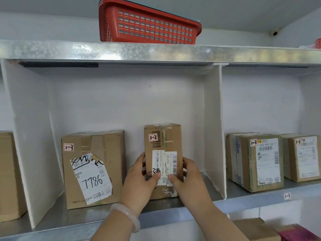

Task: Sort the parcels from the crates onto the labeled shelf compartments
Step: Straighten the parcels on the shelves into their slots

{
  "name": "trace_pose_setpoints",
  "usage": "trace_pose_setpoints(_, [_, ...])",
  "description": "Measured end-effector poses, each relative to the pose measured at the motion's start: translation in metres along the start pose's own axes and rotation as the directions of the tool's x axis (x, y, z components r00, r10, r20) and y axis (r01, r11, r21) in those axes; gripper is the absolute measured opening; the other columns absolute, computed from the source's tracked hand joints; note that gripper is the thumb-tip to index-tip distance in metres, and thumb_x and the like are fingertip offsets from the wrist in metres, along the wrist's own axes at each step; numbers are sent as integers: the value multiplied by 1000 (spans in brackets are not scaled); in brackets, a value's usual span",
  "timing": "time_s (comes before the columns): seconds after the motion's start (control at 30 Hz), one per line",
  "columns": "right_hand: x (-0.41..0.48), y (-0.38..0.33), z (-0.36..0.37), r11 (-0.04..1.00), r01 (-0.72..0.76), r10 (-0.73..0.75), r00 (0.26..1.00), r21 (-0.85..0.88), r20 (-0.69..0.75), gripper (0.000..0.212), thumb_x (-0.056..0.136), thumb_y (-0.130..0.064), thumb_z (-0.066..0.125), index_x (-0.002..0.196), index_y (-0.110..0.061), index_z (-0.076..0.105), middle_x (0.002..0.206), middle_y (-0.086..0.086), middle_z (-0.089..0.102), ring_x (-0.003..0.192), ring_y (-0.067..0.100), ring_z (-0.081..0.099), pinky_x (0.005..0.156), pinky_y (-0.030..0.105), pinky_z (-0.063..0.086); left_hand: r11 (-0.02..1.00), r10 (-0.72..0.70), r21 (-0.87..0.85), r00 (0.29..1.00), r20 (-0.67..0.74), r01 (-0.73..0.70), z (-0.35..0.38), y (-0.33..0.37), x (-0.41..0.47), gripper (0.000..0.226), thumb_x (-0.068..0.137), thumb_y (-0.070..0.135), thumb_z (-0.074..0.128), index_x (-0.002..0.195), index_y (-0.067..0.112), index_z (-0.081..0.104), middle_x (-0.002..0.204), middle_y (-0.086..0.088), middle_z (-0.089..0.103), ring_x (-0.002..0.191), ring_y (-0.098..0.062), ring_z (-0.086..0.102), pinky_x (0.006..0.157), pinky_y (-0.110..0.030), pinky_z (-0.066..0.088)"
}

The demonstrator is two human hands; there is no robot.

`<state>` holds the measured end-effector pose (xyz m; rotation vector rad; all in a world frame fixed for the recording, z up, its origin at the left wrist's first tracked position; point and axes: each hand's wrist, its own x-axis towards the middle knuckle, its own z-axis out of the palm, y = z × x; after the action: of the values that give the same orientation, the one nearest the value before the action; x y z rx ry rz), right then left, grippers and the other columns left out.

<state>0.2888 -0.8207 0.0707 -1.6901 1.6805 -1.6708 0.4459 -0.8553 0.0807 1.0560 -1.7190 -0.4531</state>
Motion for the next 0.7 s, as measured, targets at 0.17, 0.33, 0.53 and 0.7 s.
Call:
trace_pose_setpoints(0.17, [5,3,2,999,-36,36,999,-5,22,53,86,-22,72,131,-28,46,126,-9,60,94,-2,57,67,3,44,1000,-17,15,1000,-10,17,3,0,1,72,90,24,71,150,37,33,137,14,52,98,11,48,65,5,37])
trace_pose_setpoints(0.33, [6,1,2,999,-47,47,999,-1,16,52,87,-20,71,130,-28,45,126,-8,60,100,1,58,70,5,45,999,-35,23,999,-7,36,4,2,3,72,90,23,71,150,36,34,138,12,53,101,8,48,69,3,38])
trace_pose_setpoints(0.53, [-2,-9,-7,999,-28,30,998,31,-47,71,88,-27,71,148,-28,33,143,-8,49,125,9,51,88,17,48,998,-54,22,999,-6,54,-2,10,-5,86,88,37,72,156,36,19,150,4,40,138,-16,42,110,-31,39])
trace_pose_setpoints(0.7, [-32,-17,-31,993,92,-103,984,-75,-145,73,86,-37,71,148,-34,32,146,-10,42,135,7,39,111,33,37,986,133,113,985,-107,-121,-13,25,-28,89,86,39,72,157,26,20,157,-2,30,146,-19,27,118,-36,27])
